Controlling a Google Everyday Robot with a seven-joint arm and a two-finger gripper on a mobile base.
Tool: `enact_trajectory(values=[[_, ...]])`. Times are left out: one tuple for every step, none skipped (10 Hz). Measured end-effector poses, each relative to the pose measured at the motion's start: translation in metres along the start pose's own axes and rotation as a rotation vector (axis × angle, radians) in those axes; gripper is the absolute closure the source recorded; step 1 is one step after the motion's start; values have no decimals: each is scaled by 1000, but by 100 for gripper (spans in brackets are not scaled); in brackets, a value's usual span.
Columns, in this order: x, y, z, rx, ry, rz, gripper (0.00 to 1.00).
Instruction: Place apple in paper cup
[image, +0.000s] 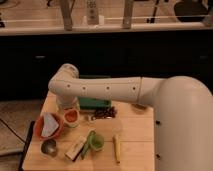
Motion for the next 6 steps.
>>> enact_trajectory(values=[[0, 1, 0, 0, -1, 0, 20], [1, 2, 0, 3, -2, -1, 20], [1, 2, 0, 4, -3, -2, 20], [2, 3, 0, 6, -3, -2, 20], [2, 4, 0, 8, -5, -1, 20], [2, 5, 0, 11, -5, -2, 20]])
